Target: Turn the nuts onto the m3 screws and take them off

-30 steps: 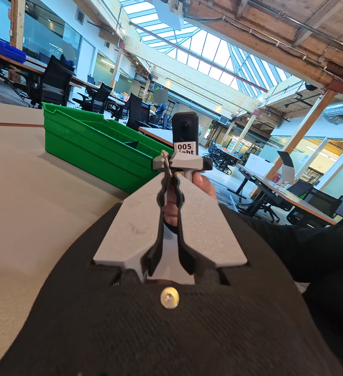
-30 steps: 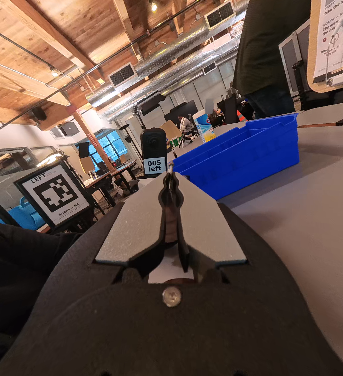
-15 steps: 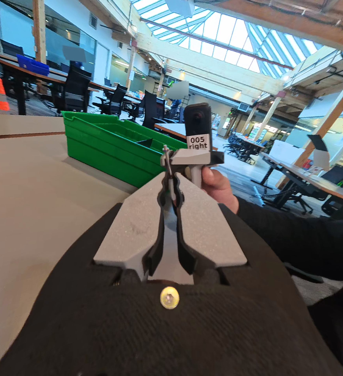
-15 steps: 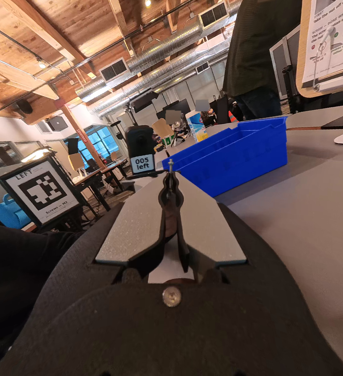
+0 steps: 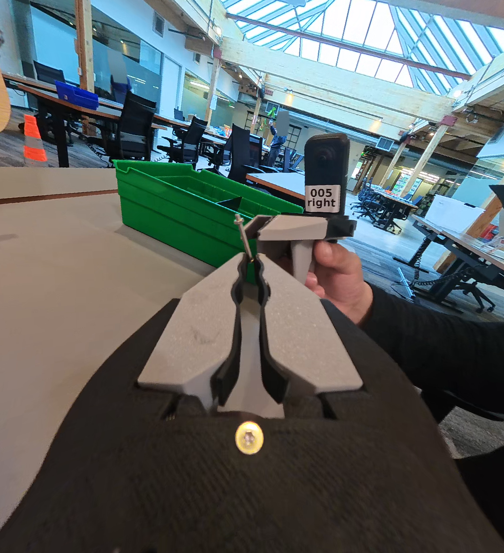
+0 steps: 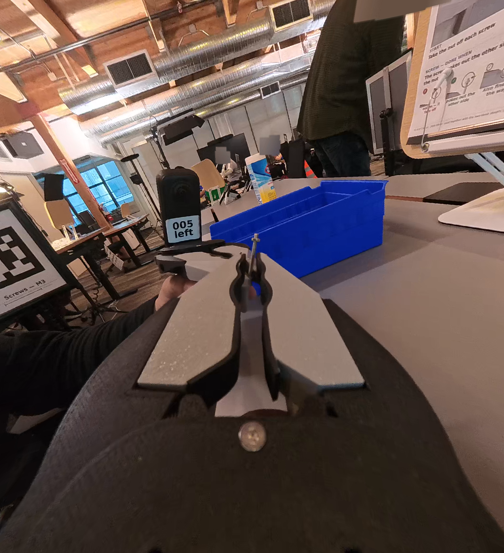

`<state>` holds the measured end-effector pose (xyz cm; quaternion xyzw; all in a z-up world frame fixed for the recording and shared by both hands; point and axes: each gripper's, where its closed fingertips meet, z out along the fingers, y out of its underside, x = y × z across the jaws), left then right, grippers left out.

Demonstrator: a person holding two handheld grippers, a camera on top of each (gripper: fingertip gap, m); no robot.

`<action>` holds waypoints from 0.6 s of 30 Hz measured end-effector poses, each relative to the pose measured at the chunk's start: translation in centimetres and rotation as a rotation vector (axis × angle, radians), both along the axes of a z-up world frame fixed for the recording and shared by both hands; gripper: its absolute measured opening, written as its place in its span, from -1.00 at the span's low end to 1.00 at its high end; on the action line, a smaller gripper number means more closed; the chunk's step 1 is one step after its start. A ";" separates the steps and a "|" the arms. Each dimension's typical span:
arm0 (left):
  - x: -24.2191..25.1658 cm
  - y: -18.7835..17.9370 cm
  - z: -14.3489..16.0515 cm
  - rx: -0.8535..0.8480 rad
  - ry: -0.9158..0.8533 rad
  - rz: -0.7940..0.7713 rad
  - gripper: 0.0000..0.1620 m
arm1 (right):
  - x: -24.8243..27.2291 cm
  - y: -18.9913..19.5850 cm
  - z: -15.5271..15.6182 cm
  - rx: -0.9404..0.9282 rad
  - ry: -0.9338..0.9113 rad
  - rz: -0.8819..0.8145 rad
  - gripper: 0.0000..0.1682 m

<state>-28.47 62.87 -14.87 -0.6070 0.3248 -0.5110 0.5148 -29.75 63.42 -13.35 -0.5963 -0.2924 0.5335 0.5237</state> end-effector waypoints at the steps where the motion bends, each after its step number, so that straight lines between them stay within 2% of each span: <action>1: 0.0 0.0 -0.1 0.004 0.009 0.005 -0.97 | 0.0 0.1 -0.1 0.003 -0.006 -0.008 -0.95; 7: 0.6 -0.1 -1.1 0.049 0.100 0.024 -0.97 | -0.3 0.3 -0.4 0.022 -0.047 -0.037 -0.80; 9: 0.8 -0.2 -1.5 0.058 0.129 0.023 -0.97 | -0.4 0.3 -0.7 0.027 -0.066 -0.043 -0.86; 10: 0.9 -0.2 -1.6 0.064 0.137 0.026 -0.97 | -0.4 0.3 -0.8 0.032 -0.077 -0.044 -0.97; 18: 0.9 -0.2 -1.5 0.038 0.112 0.014 -0.97 | -0.2 0.4 -0.7 0.050 -0.092 -0.063 -0.98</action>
